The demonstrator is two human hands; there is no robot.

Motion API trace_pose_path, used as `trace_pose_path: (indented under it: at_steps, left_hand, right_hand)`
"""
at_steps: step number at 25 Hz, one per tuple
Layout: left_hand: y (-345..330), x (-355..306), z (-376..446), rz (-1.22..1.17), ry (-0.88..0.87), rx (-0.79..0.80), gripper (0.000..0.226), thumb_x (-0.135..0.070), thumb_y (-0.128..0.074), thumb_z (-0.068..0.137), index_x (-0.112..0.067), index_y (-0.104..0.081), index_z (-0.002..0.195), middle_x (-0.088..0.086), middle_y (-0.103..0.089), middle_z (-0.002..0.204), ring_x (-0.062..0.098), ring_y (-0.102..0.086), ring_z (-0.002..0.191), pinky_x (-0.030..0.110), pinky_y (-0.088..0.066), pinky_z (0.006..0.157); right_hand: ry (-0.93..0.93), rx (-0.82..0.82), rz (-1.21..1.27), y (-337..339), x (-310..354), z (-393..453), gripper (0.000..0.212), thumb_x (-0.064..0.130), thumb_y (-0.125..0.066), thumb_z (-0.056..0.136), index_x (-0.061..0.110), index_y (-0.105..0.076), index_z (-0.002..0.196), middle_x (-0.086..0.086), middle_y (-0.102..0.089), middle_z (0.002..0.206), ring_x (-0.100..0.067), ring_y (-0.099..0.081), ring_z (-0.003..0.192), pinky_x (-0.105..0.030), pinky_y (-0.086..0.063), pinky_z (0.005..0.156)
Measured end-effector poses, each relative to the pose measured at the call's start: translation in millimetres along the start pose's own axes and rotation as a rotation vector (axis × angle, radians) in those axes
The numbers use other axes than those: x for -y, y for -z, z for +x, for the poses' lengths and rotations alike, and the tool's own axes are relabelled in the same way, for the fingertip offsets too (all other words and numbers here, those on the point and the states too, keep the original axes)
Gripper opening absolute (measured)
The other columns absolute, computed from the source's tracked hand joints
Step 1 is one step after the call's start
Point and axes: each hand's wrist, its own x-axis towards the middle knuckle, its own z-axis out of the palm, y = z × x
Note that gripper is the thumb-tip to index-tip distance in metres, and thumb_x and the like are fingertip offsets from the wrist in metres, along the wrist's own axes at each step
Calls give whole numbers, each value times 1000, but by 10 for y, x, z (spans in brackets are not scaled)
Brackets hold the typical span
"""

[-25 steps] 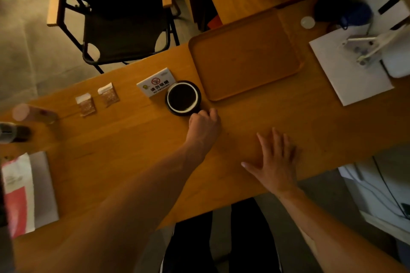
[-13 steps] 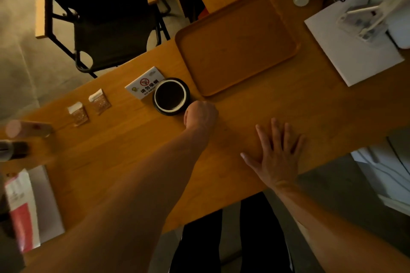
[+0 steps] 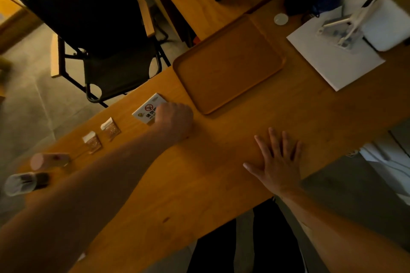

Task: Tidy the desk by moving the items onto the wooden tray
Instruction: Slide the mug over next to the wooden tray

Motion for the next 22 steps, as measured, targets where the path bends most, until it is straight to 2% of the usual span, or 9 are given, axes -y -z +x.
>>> trace_pose_path:
  at_steps: [3,5,8,10,13,17,22]
  left_hand:
    - [-141,276,39,-493,42,103,28,-38,-45,100,-14,-58,94,7,-66,81,21,-67,75,33,-56,70]
    - [-275,405,-29,-830,43,178,28,-33,-46,100,-10,-61,95,10,-69,84,20,-69,76,36,-58,72]
    - [-491,295,-280,-1144,-31,108,32,-31,-44,101,-5,-63,100,9,-67,85,19,-67,79,41,-55,74]
    - [-618,167,-390,-1283,-88,29,35,-29,-41,102,-3,-64,96,8,-64,91,20,-68,80,49,-53,79]
    - [-771,-32,-415,-1423,-157,-41,36,-21,-42,102,-3,-68,85,10,-57,100,29,-63,90,59,-45,89]
    - [-1002,-187,-368,-1560,-187,-61,32,-19,-43,103,-14,-66,81,7,-54,101,34,-63,91,61,-45,88]
    - [-1152,-257,-275,-1608,-233,-88,34,-23,-43,102,-22,-67,77,3,-53,101,36,-60,94,59,-45,88]
  right_hand:
    - [-7,33,8,32,-5,5,90,90,-17,76,45,-2,152,-2,-1,165,-36,0,149,-65,2,115]
    - [-11,57,10,57,0,10,90,91,-14,75,46,3,151,-1,4,165,-36,3,149,-65,4,115]
    - [-19,103,11,81,-8,23,92,93,-11,72,48,10,149,0,11,164,-35,10,149,-65,7,115]
    - [-21,132,24,80,-20,36,95,95,-11,70,48,14,148,1,16,163,-34,14,148,-65,9,115]
    - [-20,141,45,65,-25,35,96,96,-14,69,49,13,148,2,16,163,-33,16,148,-64,11,114]
    - [-16,92,40,31,-1,21,96,94,-22,71,46,2,151,-1,3,165,-36,4,149,-64,10,114]
    - [-18,53,12,5,-2,15,97,93,-24,72,44,0,152,-1,1,165,-36,2,149,-63,8,114]
